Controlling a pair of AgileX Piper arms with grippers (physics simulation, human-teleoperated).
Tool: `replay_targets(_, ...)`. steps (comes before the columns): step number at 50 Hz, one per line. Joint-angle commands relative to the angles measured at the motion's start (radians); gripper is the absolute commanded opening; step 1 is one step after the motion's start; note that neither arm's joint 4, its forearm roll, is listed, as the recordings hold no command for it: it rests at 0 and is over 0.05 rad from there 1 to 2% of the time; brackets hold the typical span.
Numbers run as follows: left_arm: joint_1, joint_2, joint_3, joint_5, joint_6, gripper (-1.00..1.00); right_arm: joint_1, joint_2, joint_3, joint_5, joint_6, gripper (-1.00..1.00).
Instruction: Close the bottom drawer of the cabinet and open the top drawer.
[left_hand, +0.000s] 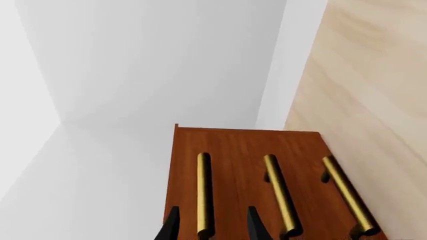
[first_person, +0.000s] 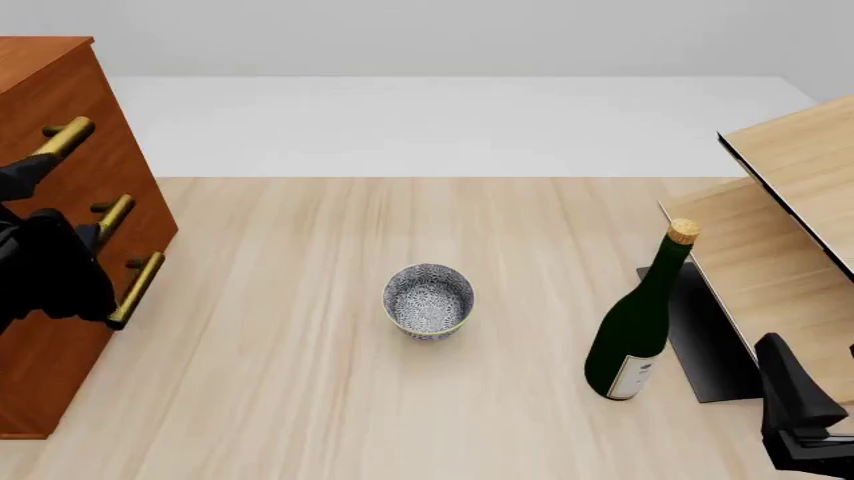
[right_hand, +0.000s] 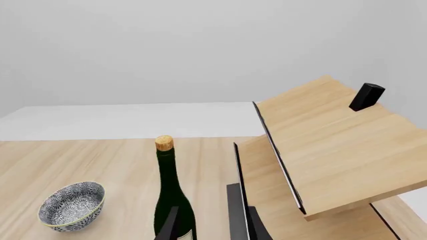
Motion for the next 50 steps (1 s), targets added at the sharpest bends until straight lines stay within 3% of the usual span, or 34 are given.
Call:
replay_targets(1, 0.029, 0.045, -0.014, -0.026, 0.005, 1.0, 0.001, -0.002, 0.0, 0.002, -0.002, 1.0)
replay_targets(50, 0.117, 0.148, -0.077, -0.072, 0.008, 1.0, 0.002, -0.004, 0.0, 0.002, -0.007, 1.0)
